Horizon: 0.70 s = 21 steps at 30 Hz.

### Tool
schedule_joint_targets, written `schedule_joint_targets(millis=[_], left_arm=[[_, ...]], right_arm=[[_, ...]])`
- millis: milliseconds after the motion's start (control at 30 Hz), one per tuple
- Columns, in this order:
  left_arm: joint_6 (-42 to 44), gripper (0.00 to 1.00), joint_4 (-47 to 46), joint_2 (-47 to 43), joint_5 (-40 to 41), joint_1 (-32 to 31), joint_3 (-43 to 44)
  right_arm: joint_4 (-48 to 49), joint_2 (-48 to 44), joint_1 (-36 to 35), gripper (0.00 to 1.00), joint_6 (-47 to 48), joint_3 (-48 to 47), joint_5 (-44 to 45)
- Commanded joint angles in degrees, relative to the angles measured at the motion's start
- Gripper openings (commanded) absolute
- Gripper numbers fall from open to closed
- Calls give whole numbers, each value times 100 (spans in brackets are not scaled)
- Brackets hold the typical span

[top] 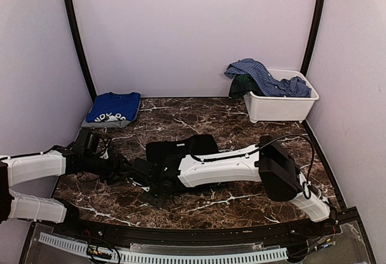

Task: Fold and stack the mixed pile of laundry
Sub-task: Pick up the square-folded T-shirt from the center of the board.

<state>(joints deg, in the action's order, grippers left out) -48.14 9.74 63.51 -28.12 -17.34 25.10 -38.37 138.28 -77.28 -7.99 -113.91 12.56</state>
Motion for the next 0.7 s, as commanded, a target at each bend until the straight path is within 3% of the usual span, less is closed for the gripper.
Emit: schedule_joint_targets(millis=[0,33,233,467,667], left_arm=[[-8,67,-199,76,-59,42,-127],[-9,67,-209,88,-53,44,-123],[-77,70,-441,240,-131,46,-177],[-632,80,-1824,283,-727,38,-510],[-890,95,-2146,33,-737,-54,-560]], right_arm=[[-744,540,10,5,-139,-22,601],[-782,546,5,0,-168,-14,587],[28,-258,34,0,-111,576,68],[1160,-1173,113,0,-75,1183,-630],[1279,-1255,184,0,-101,1208,-771]])
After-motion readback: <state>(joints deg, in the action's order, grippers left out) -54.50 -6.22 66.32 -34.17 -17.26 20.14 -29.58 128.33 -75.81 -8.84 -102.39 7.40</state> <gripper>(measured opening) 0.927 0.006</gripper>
